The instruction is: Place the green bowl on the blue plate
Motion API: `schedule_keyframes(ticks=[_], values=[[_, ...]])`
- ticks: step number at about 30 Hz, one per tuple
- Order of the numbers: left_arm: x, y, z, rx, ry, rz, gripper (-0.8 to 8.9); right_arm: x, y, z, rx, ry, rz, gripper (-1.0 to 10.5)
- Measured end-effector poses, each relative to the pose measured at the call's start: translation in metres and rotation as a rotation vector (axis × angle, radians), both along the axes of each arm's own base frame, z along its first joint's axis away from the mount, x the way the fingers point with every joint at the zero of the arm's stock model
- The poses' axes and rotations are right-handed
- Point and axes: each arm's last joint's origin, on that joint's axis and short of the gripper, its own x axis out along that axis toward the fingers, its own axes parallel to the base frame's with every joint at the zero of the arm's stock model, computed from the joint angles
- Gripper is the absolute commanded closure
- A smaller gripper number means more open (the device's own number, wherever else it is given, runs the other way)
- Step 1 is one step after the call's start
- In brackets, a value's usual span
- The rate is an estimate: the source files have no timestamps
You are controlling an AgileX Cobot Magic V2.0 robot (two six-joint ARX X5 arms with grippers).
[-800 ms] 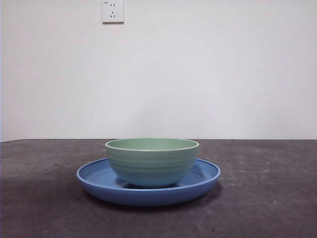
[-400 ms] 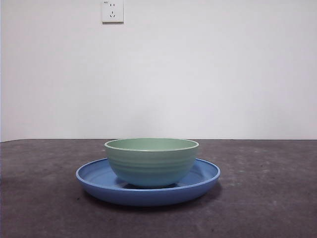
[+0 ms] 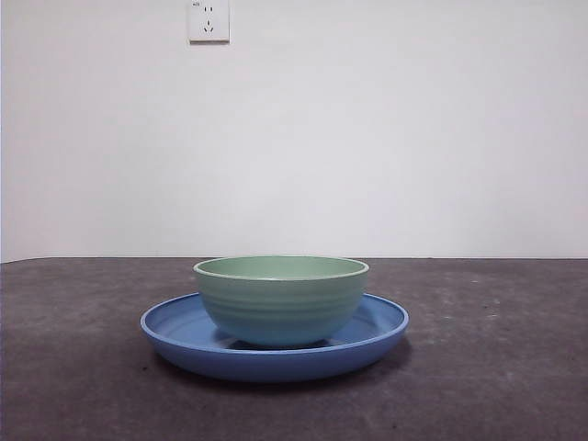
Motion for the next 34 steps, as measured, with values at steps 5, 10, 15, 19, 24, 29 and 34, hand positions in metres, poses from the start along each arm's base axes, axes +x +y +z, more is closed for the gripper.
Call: schedule_keyframes(ticks=[5, 10, 15, 19, 24, 29, 34], values=[[0.003, 0.001, -0.018, -0.012, -0.018, 0.019, 7.81, 0.0, 0.0, 0.0, 0.0, 0.0, 0.0, 9.3], [0.003, 0.002, -0.019, -0.014, -0.014, 0.03, 7.81, 0.0, 0.0, 0.0, 0.0, 0.0, 0.0, 9.3], [0.003, 0.003, -0.019, -0.012, -0.013, 0.045, 7.81, 0.0, 0.0, 0.0, 0.0, 0.0, 0.0, 9.3], [0.003, 0.003, -0.019, -0.01, -0.013, 0.052, 7.81, 0.0, 0.0, 0.0, 0.0, 0.0, 0.0, 9.3], [0.003, 0.003, -0.019, -0.01, -0.013, 0.052, 7.81, 0.0, 0.0, 0.0, 0.0, 0.0, 0.0, 9.3], [0.003, 0.003, -0.019, -0.01, -0.013, 0.052, 7.81, 0.0, 0.0, 0.0, 0.0, 0.0, 0.0, 9.3], [0.003, 0.003, -0.019, -0.01, -0.013, 0.052, 7.81, 0.0, 0.0, 0.0, 0.0, 0.0, 0.0, 9.3]])
